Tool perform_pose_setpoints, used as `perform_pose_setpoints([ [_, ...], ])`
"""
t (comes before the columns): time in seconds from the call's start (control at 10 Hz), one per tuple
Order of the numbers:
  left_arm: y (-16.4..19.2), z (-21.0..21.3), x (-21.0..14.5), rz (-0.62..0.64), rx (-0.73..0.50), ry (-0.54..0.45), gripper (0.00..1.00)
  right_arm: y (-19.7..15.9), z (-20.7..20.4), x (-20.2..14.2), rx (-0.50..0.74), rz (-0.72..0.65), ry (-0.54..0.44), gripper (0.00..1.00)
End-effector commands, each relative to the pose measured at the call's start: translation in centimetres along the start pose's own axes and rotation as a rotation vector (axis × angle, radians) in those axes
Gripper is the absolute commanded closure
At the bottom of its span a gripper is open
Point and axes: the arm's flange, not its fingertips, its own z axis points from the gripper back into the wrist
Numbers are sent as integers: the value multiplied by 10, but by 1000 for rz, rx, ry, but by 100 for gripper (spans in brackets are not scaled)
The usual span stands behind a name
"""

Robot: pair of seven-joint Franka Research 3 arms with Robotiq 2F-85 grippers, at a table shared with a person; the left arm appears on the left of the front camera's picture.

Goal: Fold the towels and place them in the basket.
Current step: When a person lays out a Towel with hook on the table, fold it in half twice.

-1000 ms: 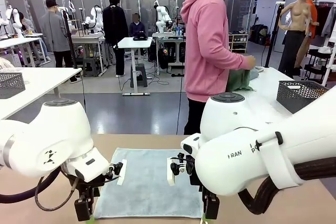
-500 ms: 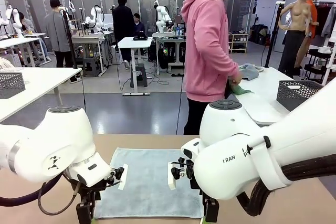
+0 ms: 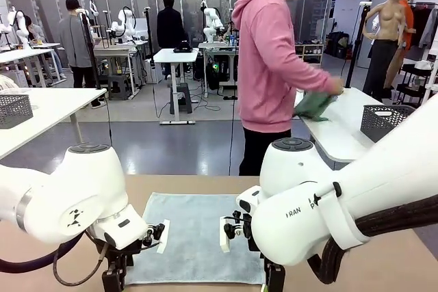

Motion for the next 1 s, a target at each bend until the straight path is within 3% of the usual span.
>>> perform_pose_setpoints([
  [0.0, -43, -17, -32, -10, 8, -29, 0, 48, -22, -43, 4, 28, -39, 0],
  [0.4, -41, -21, -31, -8, 1, -28, 0, 46, -34, -44, 29, 14, -40, 0],
  [0.5, -41, -22, -30, -9, 0, -27, 15, 46, -34, -44, 25, 11, -42, 9],
  [0.6, -41, -22, -31, -7, 2, -23, 45, 45, -33, -45, 18, 13, -46, 47],
  [0.7, -40, -22, -31, -6, 4, -22, 75, 45, -33, -45, 17, 16, -46, 69],
  [0.8, -41, -21, -32, -4, 5, -23, 100, 46, -32, -44, 20, 18, -44, 100],
  [0.9, -41, -21, -33, -3, 6, -25, 100, 45, -32, -44, 23, 20, -43, 100],
])
